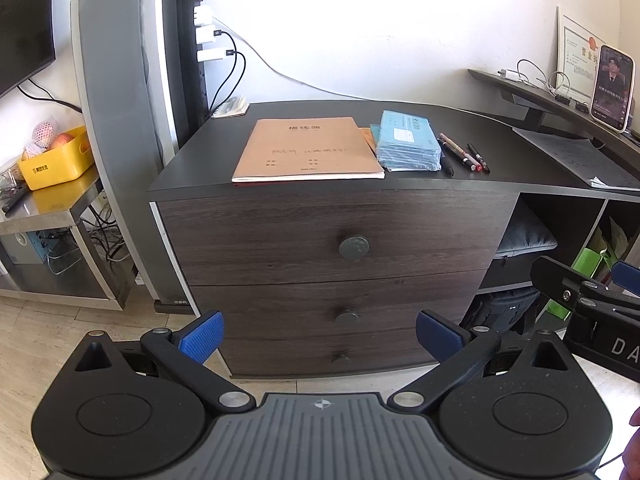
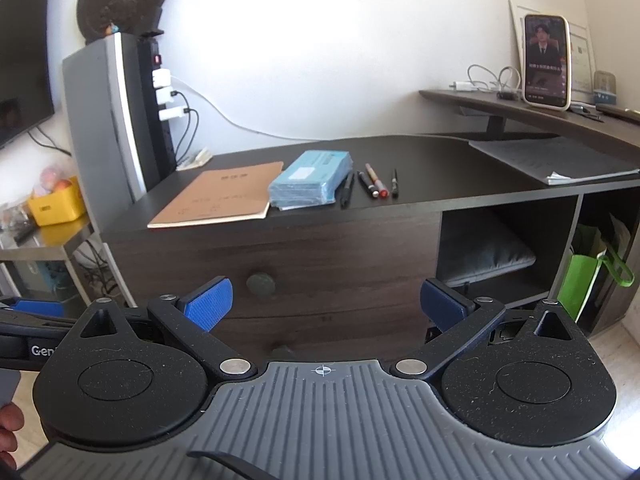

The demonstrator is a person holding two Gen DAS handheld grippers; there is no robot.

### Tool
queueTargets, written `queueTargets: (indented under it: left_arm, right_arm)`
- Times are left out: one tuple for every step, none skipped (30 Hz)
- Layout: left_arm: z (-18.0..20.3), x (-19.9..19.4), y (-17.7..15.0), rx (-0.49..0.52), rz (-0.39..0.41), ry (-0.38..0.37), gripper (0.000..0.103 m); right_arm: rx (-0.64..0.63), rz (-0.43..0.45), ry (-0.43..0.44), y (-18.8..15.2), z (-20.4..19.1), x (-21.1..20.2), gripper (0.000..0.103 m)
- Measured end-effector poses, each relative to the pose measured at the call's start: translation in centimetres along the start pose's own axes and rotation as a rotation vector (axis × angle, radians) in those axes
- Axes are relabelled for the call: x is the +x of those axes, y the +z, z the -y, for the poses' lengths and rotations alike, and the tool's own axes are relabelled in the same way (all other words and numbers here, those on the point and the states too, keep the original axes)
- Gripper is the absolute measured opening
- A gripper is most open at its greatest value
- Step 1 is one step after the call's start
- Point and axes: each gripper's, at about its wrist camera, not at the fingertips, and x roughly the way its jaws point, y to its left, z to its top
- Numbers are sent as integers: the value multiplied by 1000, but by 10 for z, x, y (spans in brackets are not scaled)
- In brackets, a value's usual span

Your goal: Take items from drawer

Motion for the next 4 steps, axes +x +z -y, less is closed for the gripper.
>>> queueTargets:
  left_arm:
    - [-1, 0, 0, -7, 0, -2, 102]
    - [-2, 0, -1, -13, -1, 1, 102]
    - [-2, 1, -1, -17, -2, 5, 102]
    - [-3, 1, -1, -20, -4, 8, 102]
  right_arm:
    - [0, -1, 0, 0, 0, 0, 103]
    - [0, -2, -1, 1, 0, 0, 103]
    - [0, -3, -1, 1, 0, 0, 103]
    - [0, -3, -1, 1, 0, 0, 103]
